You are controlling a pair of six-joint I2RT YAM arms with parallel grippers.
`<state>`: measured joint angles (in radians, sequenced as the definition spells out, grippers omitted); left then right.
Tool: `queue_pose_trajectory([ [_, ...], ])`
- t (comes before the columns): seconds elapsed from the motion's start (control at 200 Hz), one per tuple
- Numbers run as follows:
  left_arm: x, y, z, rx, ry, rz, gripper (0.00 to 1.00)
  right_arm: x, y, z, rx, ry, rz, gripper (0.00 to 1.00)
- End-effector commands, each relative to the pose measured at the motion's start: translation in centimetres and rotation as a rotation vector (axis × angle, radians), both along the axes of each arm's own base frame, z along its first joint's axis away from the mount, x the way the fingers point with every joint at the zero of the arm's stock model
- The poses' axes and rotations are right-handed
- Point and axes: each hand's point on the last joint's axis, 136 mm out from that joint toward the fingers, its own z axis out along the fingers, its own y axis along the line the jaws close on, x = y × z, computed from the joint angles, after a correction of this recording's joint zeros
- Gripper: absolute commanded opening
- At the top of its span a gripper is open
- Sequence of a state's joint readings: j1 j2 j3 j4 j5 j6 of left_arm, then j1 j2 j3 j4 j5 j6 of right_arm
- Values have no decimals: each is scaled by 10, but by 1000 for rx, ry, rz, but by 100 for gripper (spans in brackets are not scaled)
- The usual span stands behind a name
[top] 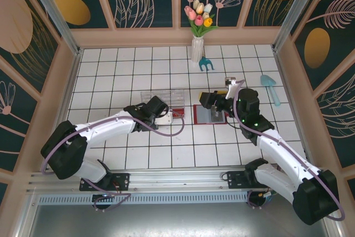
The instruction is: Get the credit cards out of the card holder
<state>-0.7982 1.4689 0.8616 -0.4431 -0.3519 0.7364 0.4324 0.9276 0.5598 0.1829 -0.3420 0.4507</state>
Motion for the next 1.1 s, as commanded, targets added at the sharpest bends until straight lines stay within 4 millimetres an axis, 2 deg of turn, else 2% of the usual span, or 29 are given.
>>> queue_pose_trajectory([
  [0.0,1,2,-4,-9,-1,11,0,-1,1,5,23,-21,11,99],
  [0.14,4,0,-7,-12,0,19,6,-2,1,6,24,-23,12,99],
  [0.2,6,0,-9,-11,-3,23,15,-2,0,6,25,-25,11,99],
  [0.41,17,-1,-8,-14,-14,50,21,-2,0,7,26,-27,12,99],
  [0.51,23,1,-5,-22,-19,73,34,-3,0,8,28,-31,12,99],
  [0.781,27,0,0,-16,-27,78,33,-4,-1,9,30,-34,11,99],
  [0.886,35,-6,16,-60,-55,97,34,-4,-1,9,30,-33,10,99],
  [0.936,37,-6,20,-69,-60,111,42,-3,-1,9,29,-32,7,99],
  [0.961,44,-11,33,-96,-86,118,43,-3,-1,9,29,-32,8,99],
  [1.096,55,-15,61,-164,-137,162,46,-3,-2,8,25,-30,2,99],
])
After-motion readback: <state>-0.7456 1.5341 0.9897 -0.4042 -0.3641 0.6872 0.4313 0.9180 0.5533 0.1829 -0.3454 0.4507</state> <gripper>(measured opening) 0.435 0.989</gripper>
